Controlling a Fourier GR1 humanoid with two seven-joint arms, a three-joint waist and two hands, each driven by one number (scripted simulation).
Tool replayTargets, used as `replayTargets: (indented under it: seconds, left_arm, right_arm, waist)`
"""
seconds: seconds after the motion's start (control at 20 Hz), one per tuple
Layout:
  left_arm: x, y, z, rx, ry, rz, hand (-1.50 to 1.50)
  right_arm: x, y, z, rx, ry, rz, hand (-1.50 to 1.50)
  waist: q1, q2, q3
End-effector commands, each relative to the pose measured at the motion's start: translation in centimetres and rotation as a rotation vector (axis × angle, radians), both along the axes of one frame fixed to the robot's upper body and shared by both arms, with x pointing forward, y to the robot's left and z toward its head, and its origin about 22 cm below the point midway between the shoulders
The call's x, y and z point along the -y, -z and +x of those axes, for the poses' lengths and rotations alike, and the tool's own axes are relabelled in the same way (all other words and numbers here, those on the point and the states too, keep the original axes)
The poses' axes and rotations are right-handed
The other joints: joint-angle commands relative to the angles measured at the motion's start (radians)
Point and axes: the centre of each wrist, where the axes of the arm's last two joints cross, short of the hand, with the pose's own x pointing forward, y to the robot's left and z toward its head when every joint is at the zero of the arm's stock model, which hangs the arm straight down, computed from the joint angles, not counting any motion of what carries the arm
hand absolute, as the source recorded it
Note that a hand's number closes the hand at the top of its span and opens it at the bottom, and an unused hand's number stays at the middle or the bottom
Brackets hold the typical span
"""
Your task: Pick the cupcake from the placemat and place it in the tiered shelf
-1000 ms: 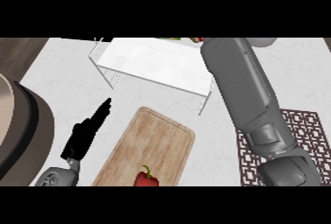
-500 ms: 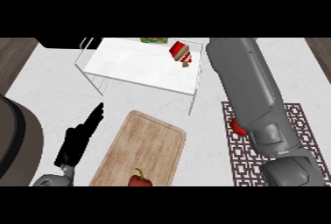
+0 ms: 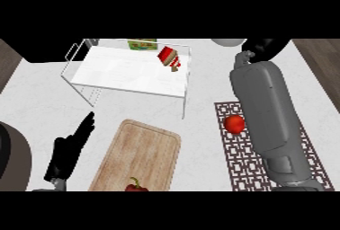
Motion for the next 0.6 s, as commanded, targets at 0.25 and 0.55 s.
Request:
replayTargets:
  seconds: [0.25,0.55]
  left_arm:
    - [-0.2,1.2,-1.3,-0.025,-0.047,-0.009,0.0]
    - [0.0,-0.1,-0.3,0.014,0.001,0.002,0.0]
  right_arm:
    - [4.1,1.6,-8.4,-0.019,-0.038,-0.07,-1.5]
    - [6.5,1.4,-16.8,-0.049,-0.092,-0.085,-1.5]
  waist:
    - [-0.035,0.001,-0.001]
    - [-0.009,0.013,0.0]
